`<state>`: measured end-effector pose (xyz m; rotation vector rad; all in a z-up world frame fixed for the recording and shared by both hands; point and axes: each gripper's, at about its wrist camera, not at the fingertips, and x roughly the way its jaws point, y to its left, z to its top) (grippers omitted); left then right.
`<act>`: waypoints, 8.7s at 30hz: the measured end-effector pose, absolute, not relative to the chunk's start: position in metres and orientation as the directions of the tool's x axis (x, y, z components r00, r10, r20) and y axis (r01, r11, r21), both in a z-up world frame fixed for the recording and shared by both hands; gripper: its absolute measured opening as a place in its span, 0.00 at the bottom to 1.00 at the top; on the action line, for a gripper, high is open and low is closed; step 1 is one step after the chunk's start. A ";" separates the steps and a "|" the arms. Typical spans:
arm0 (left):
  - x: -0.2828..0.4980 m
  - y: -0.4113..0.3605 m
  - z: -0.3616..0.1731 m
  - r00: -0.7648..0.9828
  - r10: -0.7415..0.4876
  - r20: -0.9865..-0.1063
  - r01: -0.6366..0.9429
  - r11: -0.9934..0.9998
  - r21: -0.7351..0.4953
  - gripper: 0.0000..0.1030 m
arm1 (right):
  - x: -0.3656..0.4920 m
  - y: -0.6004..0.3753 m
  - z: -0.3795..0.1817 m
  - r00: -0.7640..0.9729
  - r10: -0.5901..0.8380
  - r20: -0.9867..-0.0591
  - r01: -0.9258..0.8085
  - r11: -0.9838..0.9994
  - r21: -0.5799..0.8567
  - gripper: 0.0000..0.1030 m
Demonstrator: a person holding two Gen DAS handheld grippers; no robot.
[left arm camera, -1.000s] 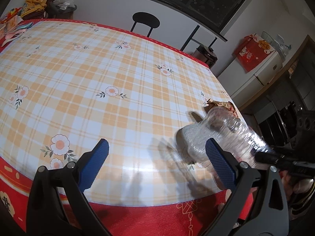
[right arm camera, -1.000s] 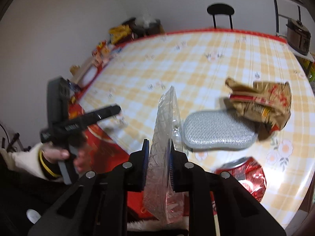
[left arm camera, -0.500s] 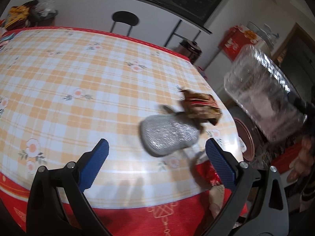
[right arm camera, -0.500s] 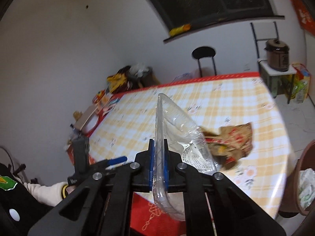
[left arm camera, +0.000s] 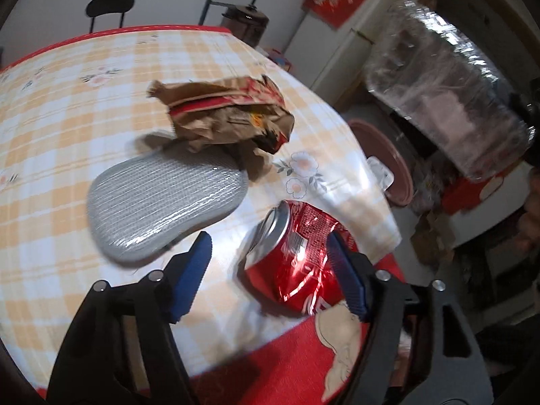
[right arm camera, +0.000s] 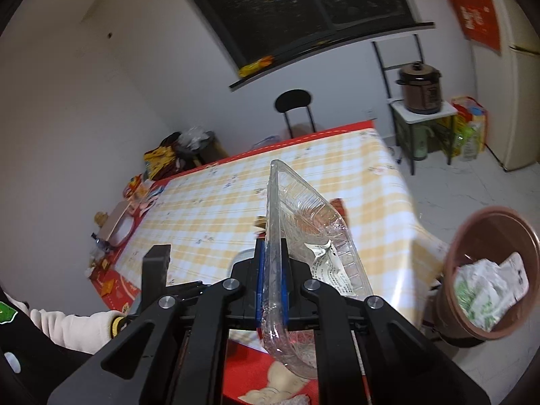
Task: Collect trash
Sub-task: 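Lift the clear container with the right tool while the left tool grasps the crushed red can, then carry the clear container over the brown bin and open the right tool, then carry the red can over the brown bin and open the left tool, then return both tools to the table and close the right tool on the brown paper bag, then close the left tool on the grey mesh pad while the right tool holds the paper bag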
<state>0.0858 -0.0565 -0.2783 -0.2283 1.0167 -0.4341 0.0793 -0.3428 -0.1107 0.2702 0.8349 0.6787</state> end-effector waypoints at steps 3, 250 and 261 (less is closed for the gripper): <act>0.097 -0.068 -0.292 0.426 -0.430 -0.796 0.243 0.902 -0.357 0.63 | 0.077 -0.367 -0.115 0.505 0.623 -0.598 -0.403 0.782 0.475 0.09; 0.170 -0.005 -0.279 0.398 -0.411 -0.820 0.569 0.812 -0.131 0.26 | 0.088 -0.283 -0.152 0.571 0.230 -0.788 -0.118 0.973 0.198 0.32; 0.188 0.087 -0.276 0.463 -0.511 -0.724 0.211 0.857 -0.470 0.24 | 0.094 -0.276 -0.152 0.564 0.251 -0.787 -0.139 0.968 0.209 0.32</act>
